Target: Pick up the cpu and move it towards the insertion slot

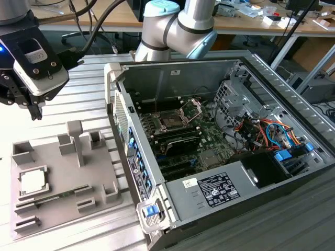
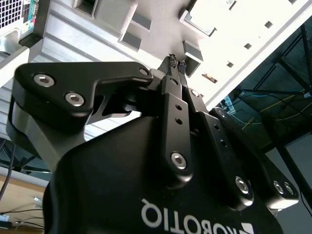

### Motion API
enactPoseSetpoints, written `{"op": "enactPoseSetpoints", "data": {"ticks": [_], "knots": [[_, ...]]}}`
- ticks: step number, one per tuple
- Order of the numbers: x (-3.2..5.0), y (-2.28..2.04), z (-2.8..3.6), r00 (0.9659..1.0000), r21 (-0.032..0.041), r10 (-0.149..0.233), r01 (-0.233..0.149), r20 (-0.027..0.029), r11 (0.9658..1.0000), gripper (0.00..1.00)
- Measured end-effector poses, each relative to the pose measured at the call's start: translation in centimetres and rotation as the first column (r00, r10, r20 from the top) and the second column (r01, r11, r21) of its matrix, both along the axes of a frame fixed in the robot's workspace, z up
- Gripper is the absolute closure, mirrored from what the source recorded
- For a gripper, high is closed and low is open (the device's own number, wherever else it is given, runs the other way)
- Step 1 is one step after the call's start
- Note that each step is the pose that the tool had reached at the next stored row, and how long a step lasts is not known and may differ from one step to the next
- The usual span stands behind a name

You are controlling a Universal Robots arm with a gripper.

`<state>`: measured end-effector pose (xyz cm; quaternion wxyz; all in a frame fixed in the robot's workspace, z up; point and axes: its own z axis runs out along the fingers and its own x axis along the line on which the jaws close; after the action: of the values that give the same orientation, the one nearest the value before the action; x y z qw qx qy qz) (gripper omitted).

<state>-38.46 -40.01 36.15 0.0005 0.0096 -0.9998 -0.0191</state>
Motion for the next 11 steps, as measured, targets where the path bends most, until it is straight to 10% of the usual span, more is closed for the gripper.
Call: {"op": "enactPoseSetpoints", "data": {"ticks": [11], "knots": [[-0.12,0.00,-0.11,1.0000,0.0000,0.000,0.000,0.0000,1.0000,0.89]]}}
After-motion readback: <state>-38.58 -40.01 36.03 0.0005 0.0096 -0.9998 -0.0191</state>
